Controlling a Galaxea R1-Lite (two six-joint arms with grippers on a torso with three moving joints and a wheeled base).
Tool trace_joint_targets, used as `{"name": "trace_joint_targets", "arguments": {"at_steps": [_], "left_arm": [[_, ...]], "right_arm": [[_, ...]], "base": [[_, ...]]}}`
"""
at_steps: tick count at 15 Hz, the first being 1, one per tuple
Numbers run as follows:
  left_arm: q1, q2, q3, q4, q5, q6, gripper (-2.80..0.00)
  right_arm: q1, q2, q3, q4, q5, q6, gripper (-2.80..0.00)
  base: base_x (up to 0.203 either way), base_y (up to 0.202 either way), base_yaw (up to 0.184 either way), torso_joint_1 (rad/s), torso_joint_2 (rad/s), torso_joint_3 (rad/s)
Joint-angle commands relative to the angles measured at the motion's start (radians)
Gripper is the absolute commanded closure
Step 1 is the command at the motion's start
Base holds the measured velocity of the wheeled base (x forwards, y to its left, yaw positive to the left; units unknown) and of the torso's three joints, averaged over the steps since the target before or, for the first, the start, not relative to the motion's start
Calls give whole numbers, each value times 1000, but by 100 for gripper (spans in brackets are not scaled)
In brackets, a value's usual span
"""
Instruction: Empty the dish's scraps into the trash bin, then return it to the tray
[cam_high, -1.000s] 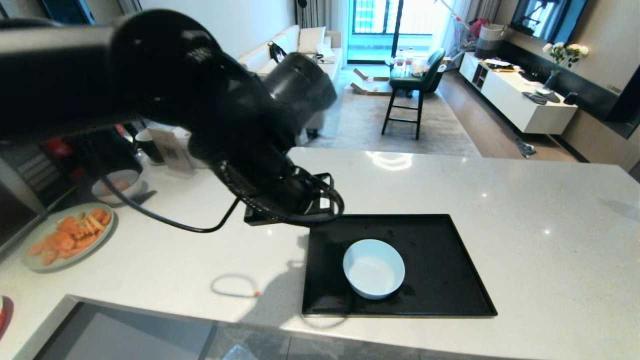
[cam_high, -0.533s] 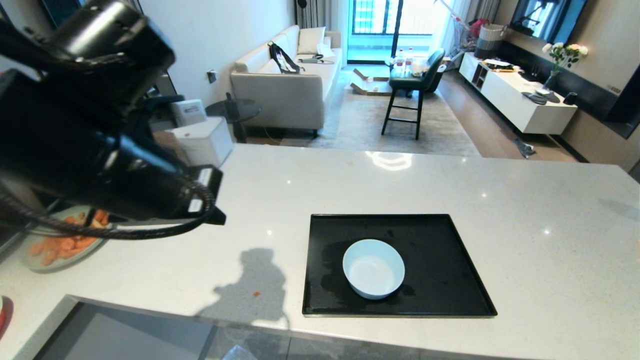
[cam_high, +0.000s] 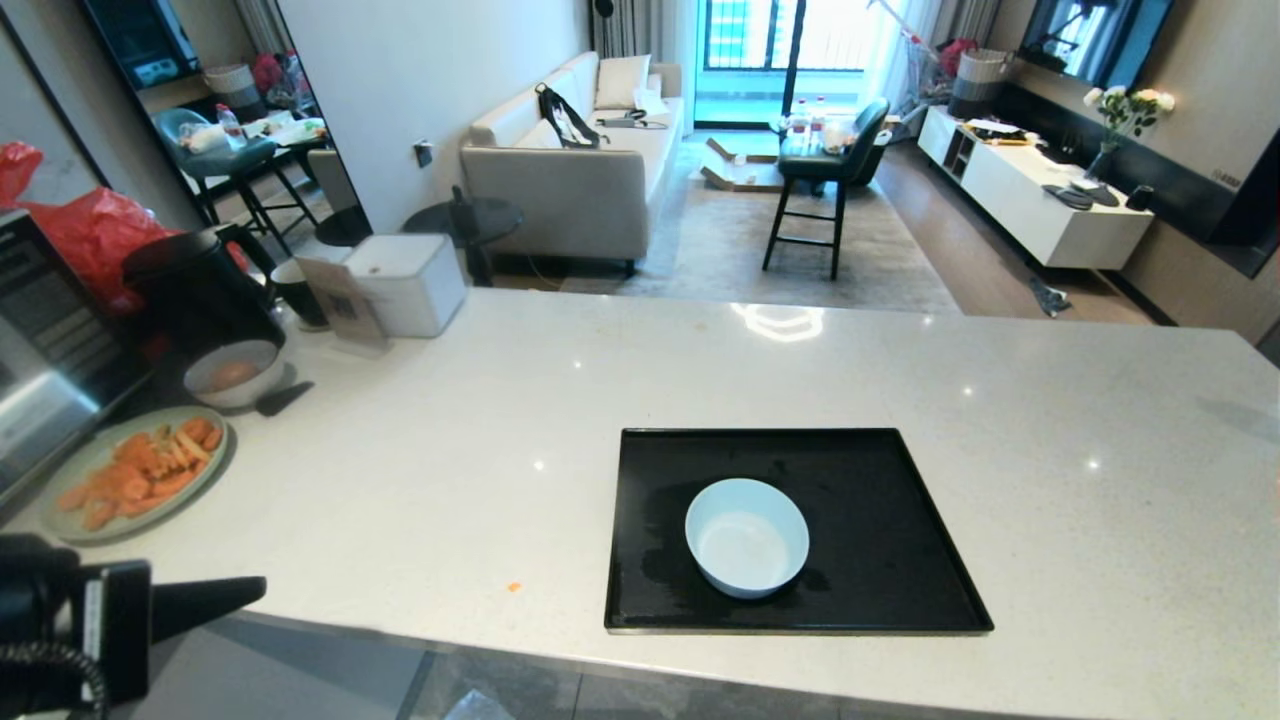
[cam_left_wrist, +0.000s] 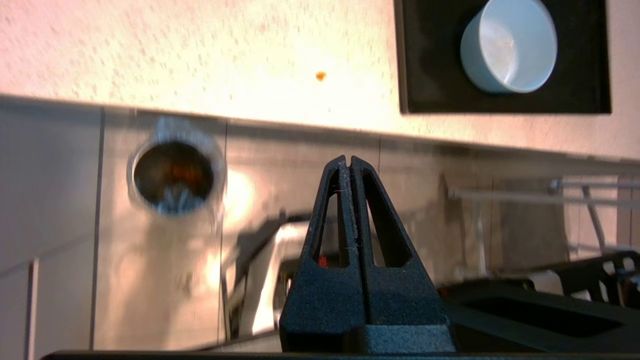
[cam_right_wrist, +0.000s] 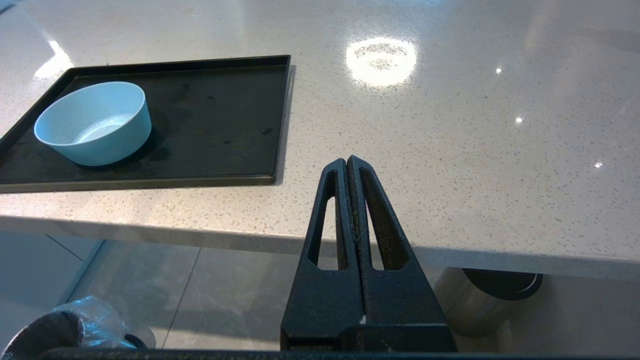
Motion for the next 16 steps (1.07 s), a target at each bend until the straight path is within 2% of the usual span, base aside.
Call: {"name": "trace_joint_targets", "arguments": {"at_steps": [1,4,5,6,8,11,14,16], "left_arm": [[36,-234,185,-172,-6,24,0],[108,-476,373,-267,-12,128,0],[149,-551,433,-296,-13,184,0],[223,-608,496,-334,-14,242,0],[318,-726,605,-407,-22,313,0],[343,-874,743,-496,-24,348,0],[348,-974,767,-503,-4,347,0],[348,-980,773,-523,-8,383,0]], "right_arm": [[0,0,1,-1,0,0,0],[0,0,0,-1,0,1,0],[0,0,0,-1,0,0,0],[0,0,0,-1,0,0,0],[0,0,1,-1,0,0,0],[0,0,0,-1,0,1,0],[0,0,0,-1,0,0,0],[0,0,0,-1,0,1,0]], "base": [[0,0,0,0,0,0],[0,0,0,0,0,0],[0,0,0,0,0,0],[0,0,0,0,0,0],[0,0,0,0,0,0],[0,0,0,0,0,0],[0,0,0,0,0,0],[0,0,0,0,0,0]]}}
